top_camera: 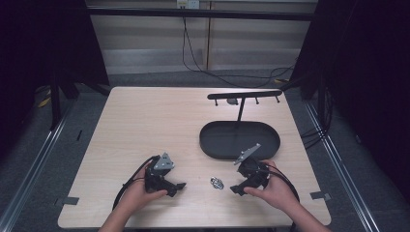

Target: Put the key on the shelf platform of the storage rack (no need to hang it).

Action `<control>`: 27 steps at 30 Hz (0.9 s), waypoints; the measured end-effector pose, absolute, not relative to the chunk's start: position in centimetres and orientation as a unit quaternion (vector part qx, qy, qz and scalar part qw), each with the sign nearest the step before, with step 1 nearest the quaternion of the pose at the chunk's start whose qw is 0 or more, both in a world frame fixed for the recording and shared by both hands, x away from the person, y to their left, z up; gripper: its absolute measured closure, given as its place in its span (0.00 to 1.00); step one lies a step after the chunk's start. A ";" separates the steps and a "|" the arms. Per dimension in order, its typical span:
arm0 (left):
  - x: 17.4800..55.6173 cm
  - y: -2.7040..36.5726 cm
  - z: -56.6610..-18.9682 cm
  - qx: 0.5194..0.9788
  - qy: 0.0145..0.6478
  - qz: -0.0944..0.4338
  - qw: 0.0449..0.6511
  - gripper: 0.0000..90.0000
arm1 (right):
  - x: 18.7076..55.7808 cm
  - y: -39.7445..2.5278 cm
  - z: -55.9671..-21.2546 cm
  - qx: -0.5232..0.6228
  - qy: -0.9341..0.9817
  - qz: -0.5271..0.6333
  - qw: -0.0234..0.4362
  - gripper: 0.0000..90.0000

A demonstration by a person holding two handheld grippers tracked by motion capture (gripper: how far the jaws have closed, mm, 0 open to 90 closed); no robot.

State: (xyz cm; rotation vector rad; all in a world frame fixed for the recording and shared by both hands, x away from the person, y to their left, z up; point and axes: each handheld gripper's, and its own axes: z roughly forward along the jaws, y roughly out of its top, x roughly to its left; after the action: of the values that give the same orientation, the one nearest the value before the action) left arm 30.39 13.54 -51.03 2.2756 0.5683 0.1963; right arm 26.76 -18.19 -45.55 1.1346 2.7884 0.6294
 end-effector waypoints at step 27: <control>30.3 13.5 -51.0 0.891 0.225 0.077 0.386 0.08 | 28.0 -13.7 -45.5 0.324 0.931 0.166 0.013 0.43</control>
State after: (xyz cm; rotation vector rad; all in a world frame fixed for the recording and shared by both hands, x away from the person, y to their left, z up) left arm 30.34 13.52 -51.04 2.2693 0.5739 0.1962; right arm 28.03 -13.74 -45.55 1.0101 2.9013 0.5175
